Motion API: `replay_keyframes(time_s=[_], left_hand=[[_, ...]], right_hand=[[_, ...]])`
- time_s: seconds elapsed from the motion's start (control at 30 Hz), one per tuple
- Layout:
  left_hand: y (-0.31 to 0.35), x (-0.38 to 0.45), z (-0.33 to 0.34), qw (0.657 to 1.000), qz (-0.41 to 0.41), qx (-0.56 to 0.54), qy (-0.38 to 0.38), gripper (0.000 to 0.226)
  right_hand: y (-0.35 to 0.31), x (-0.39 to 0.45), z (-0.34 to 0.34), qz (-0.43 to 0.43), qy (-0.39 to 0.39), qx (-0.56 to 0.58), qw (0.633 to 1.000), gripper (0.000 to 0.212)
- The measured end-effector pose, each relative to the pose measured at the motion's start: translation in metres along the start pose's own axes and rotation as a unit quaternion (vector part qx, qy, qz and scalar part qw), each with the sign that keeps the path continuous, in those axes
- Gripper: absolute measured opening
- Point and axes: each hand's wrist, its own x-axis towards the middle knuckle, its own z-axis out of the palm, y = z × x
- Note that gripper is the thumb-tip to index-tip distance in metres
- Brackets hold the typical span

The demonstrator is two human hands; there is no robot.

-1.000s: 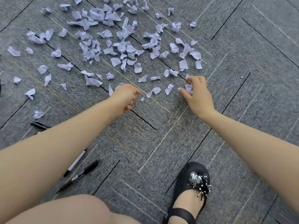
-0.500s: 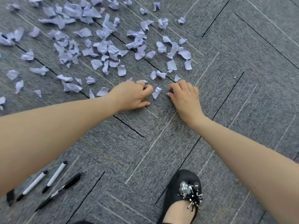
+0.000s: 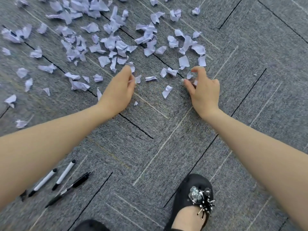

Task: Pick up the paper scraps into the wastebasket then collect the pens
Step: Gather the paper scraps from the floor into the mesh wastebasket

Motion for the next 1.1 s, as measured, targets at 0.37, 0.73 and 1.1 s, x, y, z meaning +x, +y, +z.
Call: replay_keyframes(time_s=[0.37,0.73,1.1], left_hand=[[-0.015,-0.033,-0.006,0.994,-0.084,0.002,-0.063,0.022],[-0.010,-0.023,0.015,0.926,0.087,0.347,-0.118,0.025],[-0.034,-0.063,0.000,0.945,0.171,0.261,-0.093,0.035]], right_hand=[[-0.033,-0.012,0.007,-0.034,-0.016,0.047,0.998,0.021],[-0.059,-0.021,0.016,0.025,-0.116,-0.003,0.993,0.015],[-0.059,-0.032,0.023,-0.026,-0.054,0.027,0.998,0.014]])
